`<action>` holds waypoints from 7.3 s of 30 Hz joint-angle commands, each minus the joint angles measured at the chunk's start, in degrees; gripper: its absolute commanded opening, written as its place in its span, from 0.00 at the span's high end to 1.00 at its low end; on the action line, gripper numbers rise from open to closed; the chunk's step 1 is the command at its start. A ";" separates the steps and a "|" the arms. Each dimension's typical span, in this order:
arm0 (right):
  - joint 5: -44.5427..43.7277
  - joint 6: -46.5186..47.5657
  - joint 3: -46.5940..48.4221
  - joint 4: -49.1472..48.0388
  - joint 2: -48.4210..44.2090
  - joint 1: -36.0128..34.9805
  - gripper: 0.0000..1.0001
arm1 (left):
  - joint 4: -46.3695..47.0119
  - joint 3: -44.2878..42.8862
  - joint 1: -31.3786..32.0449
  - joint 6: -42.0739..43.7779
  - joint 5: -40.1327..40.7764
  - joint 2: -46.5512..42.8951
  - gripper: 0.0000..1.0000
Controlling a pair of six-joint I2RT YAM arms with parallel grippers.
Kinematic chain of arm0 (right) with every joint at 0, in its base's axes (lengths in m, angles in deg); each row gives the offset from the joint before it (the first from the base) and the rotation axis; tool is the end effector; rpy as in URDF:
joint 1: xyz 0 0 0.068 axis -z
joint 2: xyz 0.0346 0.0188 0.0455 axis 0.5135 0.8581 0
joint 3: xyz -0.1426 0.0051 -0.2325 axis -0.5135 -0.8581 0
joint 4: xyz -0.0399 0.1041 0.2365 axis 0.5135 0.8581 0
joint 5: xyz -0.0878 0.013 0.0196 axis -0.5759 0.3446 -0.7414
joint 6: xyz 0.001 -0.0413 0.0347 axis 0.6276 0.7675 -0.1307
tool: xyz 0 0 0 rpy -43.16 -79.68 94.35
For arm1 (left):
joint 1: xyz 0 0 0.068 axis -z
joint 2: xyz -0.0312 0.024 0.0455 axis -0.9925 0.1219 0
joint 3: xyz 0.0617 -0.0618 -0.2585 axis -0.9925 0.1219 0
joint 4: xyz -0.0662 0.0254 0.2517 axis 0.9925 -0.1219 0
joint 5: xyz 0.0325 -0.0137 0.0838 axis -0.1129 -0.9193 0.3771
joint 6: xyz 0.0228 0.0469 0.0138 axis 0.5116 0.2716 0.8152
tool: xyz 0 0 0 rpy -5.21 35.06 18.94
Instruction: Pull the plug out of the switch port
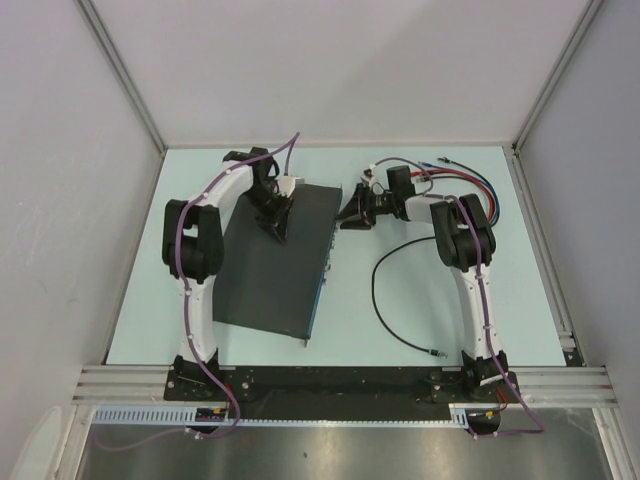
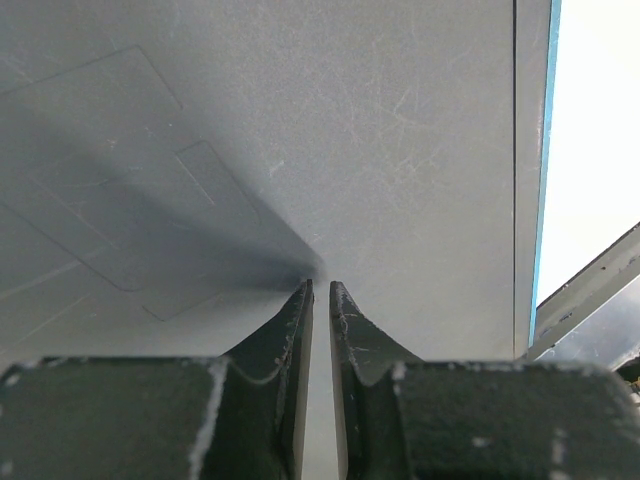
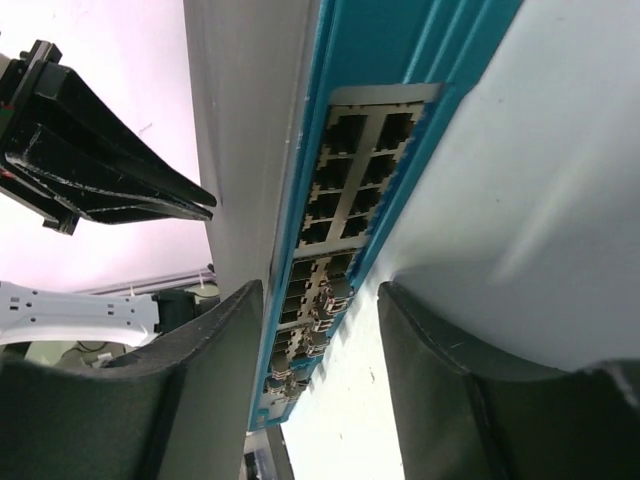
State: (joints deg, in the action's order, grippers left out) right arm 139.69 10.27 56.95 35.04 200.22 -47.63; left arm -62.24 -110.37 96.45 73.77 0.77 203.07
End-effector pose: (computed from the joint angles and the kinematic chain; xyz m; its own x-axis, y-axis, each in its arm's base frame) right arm 0.4688 0.1734 0.0921 -0.9696 0.0240 -0.2435 -0.2222 0.3307 0.9172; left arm 0.4113 -0.1153 0.1958 -0.8617 0.4729 -0.1837 0.5033 0.7512 -0.4272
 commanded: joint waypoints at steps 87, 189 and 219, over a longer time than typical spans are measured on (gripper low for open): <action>-10.03 48.25 -4.86 24.85 -13.83 2.14 0.47 | 1.17 -5.11 -0.71 0.74 0.33 0.59 0.73; -56.26 44.58 -1.54 30.92 -19.65 13.74 1.00 | 13.66 1.13 -5.10 -3.66 -4.07 0.76 0.68; -39.07 55.15 9.28 35.84 -22.10 9.88 0.34 | 11.73 -2.19 -4.31 -2.69 -1.52 -1.78 0.63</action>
State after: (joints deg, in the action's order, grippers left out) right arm 89.42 68.32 62.19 69.40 185.38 -33.92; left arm -49.87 -109.11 91.21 69.82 -2.91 202.79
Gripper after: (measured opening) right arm 0.631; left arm 0.362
